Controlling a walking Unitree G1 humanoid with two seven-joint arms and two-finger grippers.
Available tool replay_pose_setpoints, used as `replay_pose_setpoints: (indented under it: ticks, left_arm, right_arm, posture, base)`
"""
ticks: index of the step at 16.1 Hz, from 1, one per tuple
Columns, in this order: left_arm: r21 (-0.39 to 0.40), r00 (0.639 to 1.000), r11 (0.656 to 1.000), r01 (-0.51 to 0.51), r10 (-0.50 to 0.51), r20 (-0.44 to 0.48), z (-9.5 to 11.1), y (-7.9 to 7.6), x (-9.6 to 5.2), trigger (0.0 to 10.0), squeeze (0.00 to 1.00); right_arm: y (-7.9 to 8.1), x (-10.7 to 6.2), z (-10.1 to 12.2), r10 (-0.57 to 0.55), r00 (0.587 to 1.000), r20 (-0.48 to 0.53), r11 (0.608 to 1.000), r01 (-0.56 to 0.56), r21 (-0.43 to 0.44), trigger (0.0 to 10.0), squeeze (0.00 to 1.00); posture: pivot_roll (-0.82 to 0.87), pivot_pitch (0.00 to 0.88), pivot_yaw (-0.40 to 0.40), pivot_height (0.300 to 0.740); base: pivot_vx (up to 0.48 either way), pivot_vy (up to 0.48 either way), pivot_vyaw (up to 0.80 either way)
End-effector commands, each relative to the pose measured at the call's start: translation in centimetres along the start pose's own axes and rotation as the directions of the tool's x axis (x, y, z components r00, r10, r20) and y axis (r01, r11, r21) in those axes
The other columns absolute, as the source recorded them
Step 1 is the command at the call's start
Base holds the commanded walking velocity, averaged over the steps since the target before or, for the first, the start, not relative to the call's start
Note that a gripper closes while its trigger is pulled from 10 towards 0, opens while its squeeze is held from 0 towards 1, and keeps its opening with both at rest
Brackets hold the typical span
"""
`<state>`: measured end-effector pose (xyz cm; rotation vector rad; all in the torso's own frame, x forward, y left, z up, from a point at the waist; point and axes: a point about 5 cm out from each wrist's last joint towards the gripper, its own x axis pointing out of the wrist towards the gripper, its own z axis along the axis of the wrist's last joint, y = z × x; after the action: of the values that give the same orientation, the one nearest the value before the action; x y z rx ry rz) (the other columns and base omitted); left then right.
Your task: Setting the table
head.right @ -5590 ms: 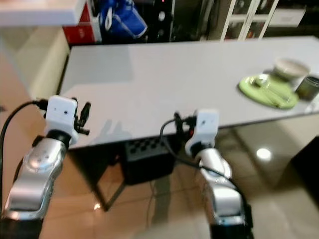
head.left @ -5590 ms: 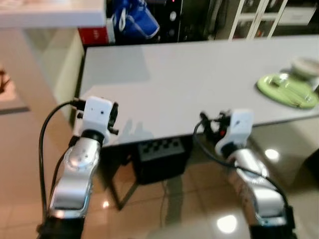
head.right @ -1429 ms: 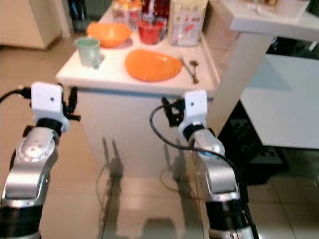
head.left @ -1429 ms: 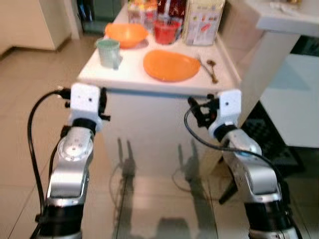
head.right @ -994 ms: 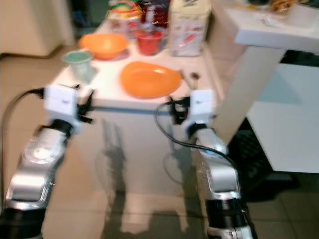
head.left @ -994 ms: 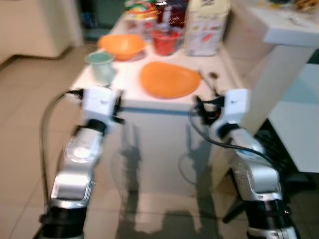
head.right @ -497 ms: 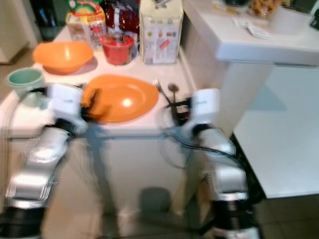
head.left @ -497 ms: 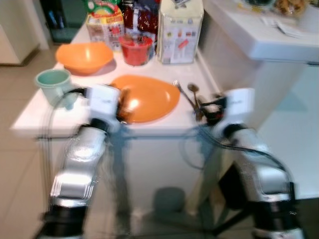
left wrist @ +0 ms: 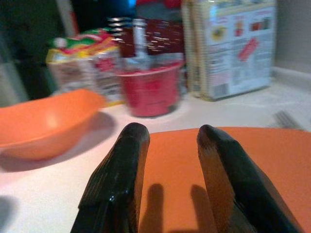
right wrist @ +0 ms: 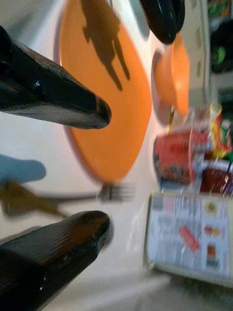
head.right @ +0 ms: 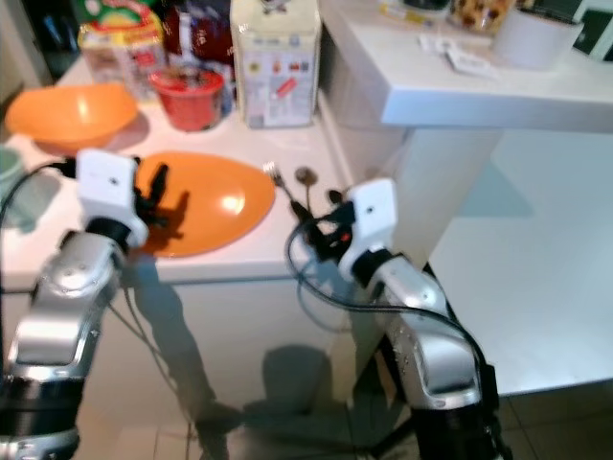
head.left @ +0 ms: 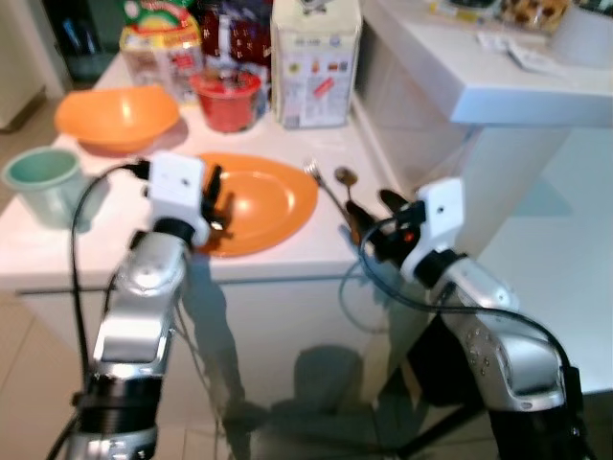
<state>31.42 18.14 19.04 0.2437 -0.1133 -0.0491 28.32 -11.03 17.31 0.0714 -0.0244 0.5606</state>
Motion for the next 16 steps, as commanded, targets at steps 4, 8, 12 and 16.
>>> replay_pose_setpoints:
  ticks: [4,8,12,16]
  left_arm:
    - [-0.047,0.994,0.993,0.107,-0.107,-0.012,-0.1,-0.3,1.3,10.0,0.0]
    - [-0.027,0.992,0.994,0.102,-0.103,-0.072,-1.2,-0.1,2.8,10.0,0.0]
    - [-0.006,0.991,1.0,-0.023,0.022,-0.134,-2.0,2.6,3.8,10.0,0.0]
    - [-0.013,0.983,0.997,-0.08,0.077,-0.167,-2.8,3.6,3.5,10.0,0.0]
  right_arm:
    - [0.4,-0.6,0.3,-0.011,1.0,0.009,1.0,0.011,0.016,10.0,0.0]
    - [-0.1,-0.5,0.8,-0.055,0.998,0.013,0.998,0.055,-0.003,10.0,0.0]
    - [-0.2,0.0,1.2,-0.051,0.999,0.004,0.999,0.051,-0.017,10.0,0.0]
    - [-0.8,0.7,1.0,-0.085,0.996,-0.033,0.996,0.085,-0.012,10.0,0.0]
  posture:
    - [-0.02,0.0,-0.027,0.74]
    - [-0.04,0.0,-0.021,0.74]
    - [-0.05,0.0,-0.026,0.74]
    - [-0.04,0.0,-0.038,0.74]
  base:
    - [0.0,0.0,0.0]
    - [0.0,0.0,0.0]
    - [0.0,0.0,0.0]
    - [0.0,0.0,0.0]
